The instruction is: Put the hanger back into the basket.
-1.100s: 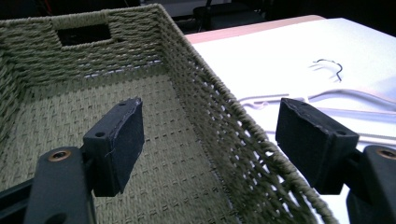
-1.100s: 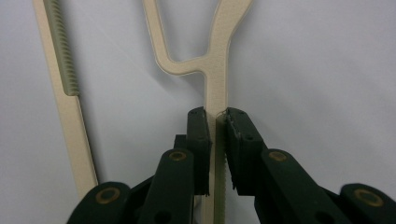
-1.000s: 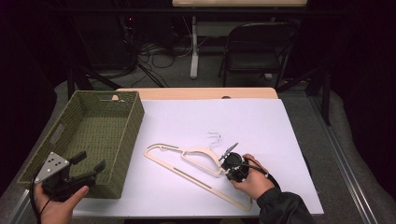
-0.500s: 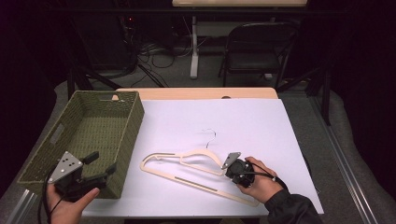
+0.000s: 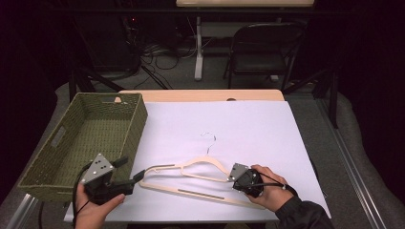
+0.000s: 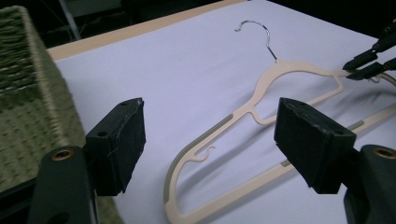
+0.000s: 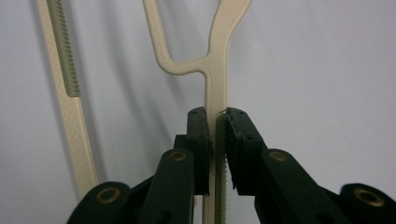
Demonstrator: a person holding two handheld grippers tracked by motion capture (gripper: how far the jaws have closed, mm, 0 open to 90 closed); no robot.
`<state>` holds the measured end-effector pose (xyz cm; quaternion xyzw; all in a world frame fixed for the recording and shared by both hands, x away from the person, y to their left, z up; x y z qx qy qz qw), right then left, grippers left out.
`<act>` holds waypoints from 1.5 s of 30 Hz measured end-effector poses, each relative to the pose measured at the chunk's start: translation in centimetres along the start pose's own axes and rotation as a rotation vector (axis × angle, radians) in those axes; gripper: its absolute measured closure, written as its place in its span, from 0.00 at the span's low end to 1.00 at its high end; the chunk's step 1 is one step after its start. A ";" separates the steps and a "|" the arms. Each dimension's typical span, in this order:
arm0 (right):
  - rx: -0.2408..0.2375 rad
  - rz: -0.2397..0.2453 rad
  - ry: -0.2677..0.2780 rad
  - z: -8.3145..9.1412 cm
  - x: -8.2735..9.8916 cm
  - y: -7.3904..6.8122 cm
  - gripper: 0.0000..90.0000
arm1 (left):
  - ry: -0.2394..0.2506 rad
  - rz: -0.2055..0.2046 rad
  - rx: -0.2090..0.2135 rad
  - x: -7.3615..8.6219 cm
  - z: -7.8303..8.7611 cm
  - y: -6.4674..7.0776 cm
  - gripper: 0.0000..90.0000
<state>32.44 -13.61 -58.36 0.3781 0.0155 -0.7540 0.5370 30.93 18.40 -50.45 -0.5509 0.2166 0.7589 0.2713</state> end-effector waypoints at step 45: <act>0.062 0.214 0.054 1.7 -1.2 -0.1 0.89 | -0.391 0.014 0.487 4.2 -10.9 5.1 0.42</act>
Point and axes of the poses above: each handheld gripper's, and its own axes: z roughly backward along the jaws, x roughly out of its underside, y roughly to its right, the point moved 9 cm from there along -z, roughly forward along the jaws, and after that the axes turned 11 degrees about y, right-handed, at the moved point
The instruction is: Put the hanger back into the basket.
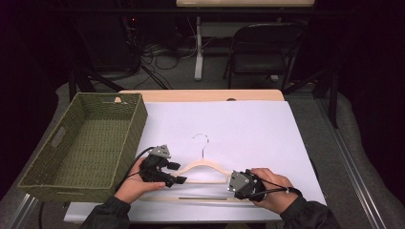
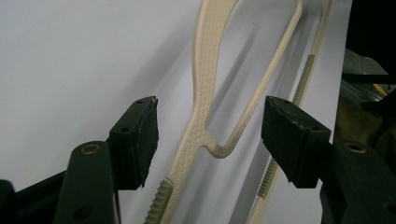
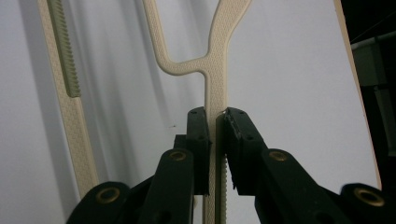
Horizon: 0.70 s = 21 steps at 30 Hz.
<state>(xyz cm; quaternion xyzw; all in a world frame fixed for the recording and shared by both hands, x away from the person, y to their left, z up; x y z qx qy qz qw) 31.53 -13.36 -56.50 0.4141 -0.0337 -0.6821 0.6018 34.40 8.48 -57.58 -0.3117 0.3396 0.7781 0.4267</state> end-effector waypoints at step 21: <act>-0.006 0.010 0.017 -0.4 0.1 -0.2 0.89 | -0.062 0.024 0.076 1.5 -1.1 0.0 0.58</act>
Point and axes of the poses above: each handheld gripper's, and its own axes: z roughly backward along the jaws, x roughly out of its underside, y roughly to its right, the point moved 9 cm from there along -z, roughly forward along the jaws, and after that the axes turned 11 degrees about y, right-handed, at the moved point
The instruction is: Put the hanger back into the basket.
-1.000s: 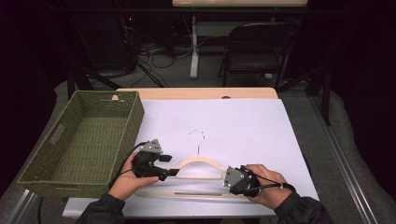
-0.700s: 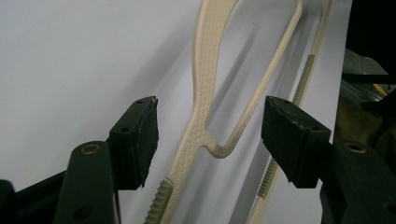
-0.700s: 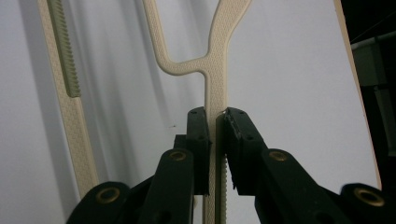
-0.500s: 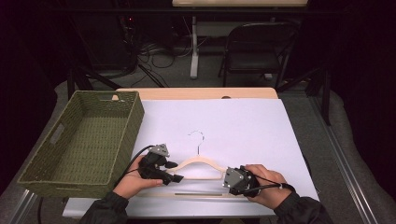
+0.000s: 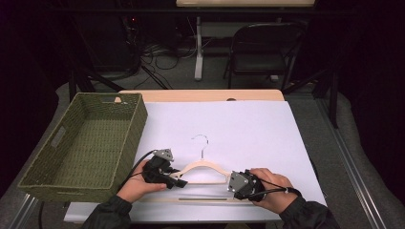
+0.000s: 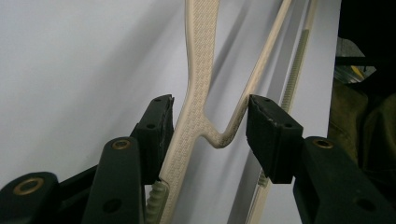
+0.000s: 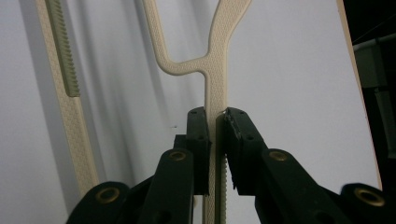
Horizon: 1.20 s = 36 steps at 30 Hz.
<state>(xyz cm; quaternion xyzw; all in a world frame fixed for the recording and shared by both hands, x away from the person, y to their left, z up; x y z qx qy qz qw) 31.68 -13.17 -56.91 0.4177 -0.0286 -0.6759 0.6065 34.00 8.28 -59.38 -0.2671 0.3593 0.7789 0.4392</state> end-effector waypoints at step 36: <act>0.074 -0.025 0.064 0.9 -0.2 1.1 0.69 | -0.043 -0.069 0.136 -0.1 1.8 2.2 0.94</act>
Point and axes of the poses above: each handheld gripper's, and its own axes: z roughly backward along the jaws, x roughly out of its underside, y roughly to its right, the point moved 9 cm from there along -z, roughly forward along the jaws, and after that the axes turned 11 degrees about y, right-handed, at the moved point
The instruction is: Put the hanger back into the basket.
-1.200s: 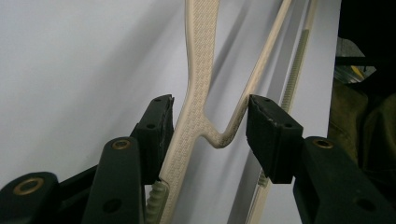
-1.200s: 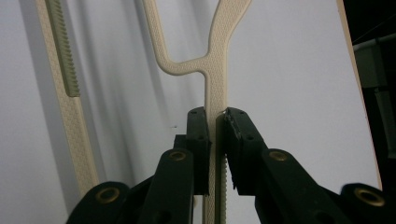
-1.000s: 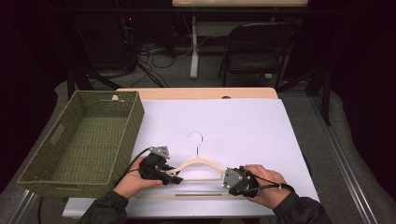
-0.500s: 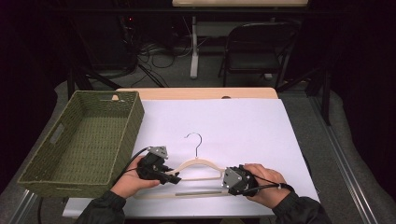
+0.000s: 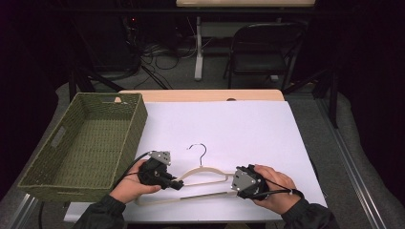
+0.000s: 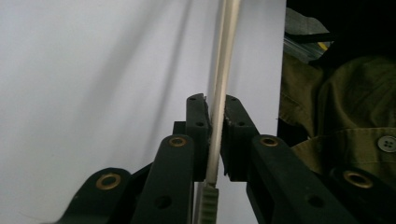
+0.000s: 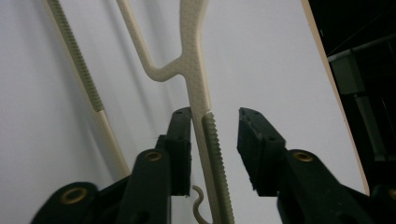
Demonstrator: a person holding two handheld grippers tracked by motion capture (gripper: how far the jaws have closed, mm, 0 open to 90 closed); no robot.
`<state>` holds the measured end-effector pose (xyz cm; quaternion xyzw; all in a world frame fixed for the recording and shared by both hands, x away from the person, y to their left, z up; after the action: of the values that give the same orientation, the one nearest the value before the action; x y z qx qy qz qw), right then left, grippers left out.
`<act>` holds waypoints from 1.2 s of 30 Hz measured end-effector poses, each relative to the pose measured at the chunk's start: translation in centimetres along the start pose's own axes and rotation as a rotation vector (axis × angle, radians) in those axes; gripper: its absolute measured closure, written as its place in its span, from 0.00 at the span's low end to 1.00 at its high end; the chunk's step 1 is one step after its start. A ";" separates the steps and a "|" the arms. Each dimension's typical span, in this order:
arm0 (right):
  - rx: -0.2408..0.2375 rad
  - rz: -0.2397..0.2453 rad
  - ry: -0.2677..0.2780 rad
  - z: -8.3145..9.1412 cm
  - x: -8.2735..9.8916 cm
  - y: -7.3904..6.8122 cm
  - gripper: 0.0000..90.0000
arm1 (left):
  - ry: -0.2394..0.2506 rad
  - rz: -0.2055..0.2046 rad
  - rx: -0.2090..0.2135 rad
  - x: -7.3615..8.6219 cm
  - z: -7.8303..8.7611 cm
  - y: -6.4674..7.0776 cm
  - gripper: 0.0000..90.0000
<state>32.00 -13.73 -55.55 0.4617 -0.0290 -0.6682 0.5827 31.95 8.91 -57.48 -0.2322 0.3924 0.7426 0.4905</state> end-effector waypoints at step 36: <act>0.062 -0.106 0.044 1.2 0.7 1.5 0.55 | 0.130 0.063 -0.101 -1.2 1.6 -0.5 0.97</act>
<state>32.43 -15.41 -54.36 0.4949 -0.0122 -0.6865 0.5326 33.00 9.63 -55.84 -0.2918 0.3926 0.7599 0.4281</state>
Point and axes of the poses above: each handheld gripper's, and its own axes: z roughly backward along the jaws, x roughly out of its underside, y roughly to its right, the point moved 9 cm from there along -z, roughly forward along the jaws, and after that the axes turned 11 degrees about y, right-handed, at the moved point
